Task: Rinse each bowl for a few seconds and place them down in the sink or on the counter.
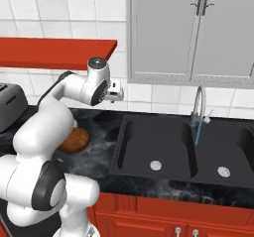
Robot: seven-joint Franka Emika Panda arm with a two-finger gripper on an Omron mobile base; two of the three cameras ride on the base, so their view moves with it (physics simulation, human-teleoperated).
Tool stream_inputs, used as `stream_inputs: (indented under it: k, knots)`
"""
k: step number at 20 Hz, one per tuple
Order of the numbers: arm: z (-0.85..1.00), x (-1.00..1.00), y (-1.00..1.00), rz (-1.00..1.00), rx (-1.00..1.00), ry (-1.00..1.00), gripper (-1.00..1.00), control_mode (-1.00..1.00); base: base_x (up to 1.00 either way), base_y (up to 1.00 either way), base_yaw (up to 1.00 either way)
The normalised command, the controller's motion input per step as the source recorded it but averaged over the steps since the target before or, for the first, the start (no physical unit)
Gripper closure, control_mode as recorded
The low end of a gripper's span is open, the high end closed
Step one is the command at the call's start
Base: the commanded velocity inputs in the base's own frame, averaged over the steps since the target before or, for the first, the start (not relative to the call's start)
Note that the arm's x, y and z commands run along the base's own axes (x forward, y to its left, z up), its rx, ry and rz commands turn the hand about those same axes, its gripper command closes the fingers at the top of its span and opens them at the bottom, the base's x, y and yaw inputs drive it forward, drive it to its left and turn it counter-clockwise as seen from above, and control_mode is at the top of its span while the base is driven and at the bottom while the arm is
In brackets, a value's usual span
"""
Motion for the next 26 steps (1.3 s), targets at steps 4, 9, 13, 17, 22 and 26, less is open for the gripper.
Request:
stream_inputs:
  k: [4, 9, 13, 17, 22, 26]
  knots:
    - [0.00, 0.00, 0.00, 0.00, 0.00, 0.00, -1.00, 1.00, -0.01, -0.32, 0.18]
    - [0.00, 0.00, 0.00, 0.00, 0.00, 0.00, -1.00, 1.00, -0.25, -0.36, 0.09]
    - [0.00, 0.00, 0.00, 0.00, 0.00, 0.00, -1.00, 1.00, -0.16, -0.49, 0.08]
    - [0.00, 0.00, 0.00, 0.00, 0.00, 0.00, -1.00, 1.00, 0.19, -0.18, 0.08]
    - [0.00, 0.00, 0.00, 0.00, 0.00, 0.00, -1.00, 1.00, 0.54, -0.11, 0.07]
    - [0.00, 0.00, 0.00, 0.00, 0.00, 0.00, -1.00, 1.00, 0.51, -0.39, 0.05]
